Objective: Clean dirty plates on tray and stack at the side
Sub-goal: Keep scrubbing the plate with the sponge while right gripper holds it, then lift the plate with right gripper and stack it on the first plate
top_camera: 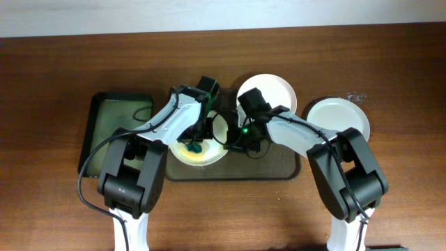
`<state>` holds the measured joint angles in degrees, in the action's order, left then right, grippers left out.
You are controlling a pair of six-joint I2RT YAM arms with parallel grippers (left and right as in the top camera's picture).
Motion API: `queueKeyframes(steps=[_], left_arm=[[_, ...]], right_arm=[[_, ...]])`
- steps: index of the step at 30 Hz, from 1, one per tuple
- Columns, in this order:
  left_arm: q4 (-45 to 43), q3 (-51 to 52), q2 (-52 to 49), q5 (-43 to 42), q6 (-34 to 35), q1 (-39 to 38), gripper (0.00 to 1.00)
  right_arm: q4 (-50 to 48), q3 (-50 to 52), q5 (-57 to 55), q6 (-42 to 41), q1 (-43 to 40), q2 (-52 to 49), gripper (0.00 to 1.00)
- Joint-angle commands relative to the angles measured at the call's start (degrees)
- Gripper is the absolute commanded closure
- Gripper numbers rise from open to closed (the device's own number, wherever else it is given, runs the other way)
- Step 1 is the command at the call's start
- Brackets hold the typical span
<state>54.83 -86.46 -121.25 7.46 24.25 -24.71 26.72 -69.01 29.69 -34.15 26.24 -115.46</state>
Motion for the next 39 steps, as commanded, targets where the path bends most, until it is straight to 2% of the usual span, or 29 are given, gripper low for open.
queueKeyframes(steps=[1, 5, 11, 17, 18, 20, 23, 25, 27, 29, 33, 35, 39], left_arm=[[-7.0, 0.3, -3.5, 9.3, -3.6, 1.8, 1.0], [-7.2, -5.6, -3.4, 9.3, -7.5, 3.1, 1.0], [-2.2, -15.9, -3.4, 9.3, -7.7, 7.2, 1.0], [8.3, -23.5, -3.4, -1.3, -18.4, 8.9, 1.0], [9.8, -24.4, -3.4, -2.7, -18.7, 8.9, 1.0], [11.7, -25.8, -3.4, -5.7, -21.4, 8.9, 1.0], [11.8, -25.9, -3.5, -5.8, -22.5, 9.3, 1.0], [11.7, -25.9, -3.5, -5.8, -22.6, 9.3, 1.0], [11.7, -25.9, -3.5, -5.8, -22.6, 9.3, 1.0], [11.9, -25.9, -3.5, -7.7, -22.6, 9.3, 1.0], [11.7, -25.9, -3.5, -10.3, -22.6, 9.2, 1.0], [11.6, -25.9, -3.5, -10.3, -22.1, 9.2, 1.0], [11.5, -25.9, -3.5, -10.3, -22.1, 9.2, 1.0]], right_arm=[[2.4, 2.2, -4.5, 2.4, 0.0, -2.7, 0.96], [2.4, 2.2, -4.5, 2.4, 0.0, -2.7, 0.96], [2.4, 2.2, -4.5, 2.4, 0.0, -2.7, 0.96], [1.9, 2.2, -4.4, 2.5, 0.0, -2.7, 0.96], [1.9, 2.2, -4.3, 3.0, 0.0, -2.7, 0.95], [1.3, 2.0, -3.1, 4.5, -0.1, -2.7, 0.85], [0.7, 1.7, -3.3, 5.0, -0.1, -2.7, 0.8], [0.0, 1.7, -3.3, 5.0, 0.0, -2.7, 0.94], [1.3, 1.0, -3.3, 5.1, 0.0, -2.6, 0.96], [7.7, -2.1, -3.8, 8.5, 0.0, -1.4, 0.96], [20.0, -7.0, -17.6, 9.7, 2.6, 6.8, 0.96], [27.4, -10.1, -32.7, 8.9, 5.7, 12.9, 0.96], [32.0, -11.0, -54.0, 4.5, 11.3, 18.0, 0.96]])
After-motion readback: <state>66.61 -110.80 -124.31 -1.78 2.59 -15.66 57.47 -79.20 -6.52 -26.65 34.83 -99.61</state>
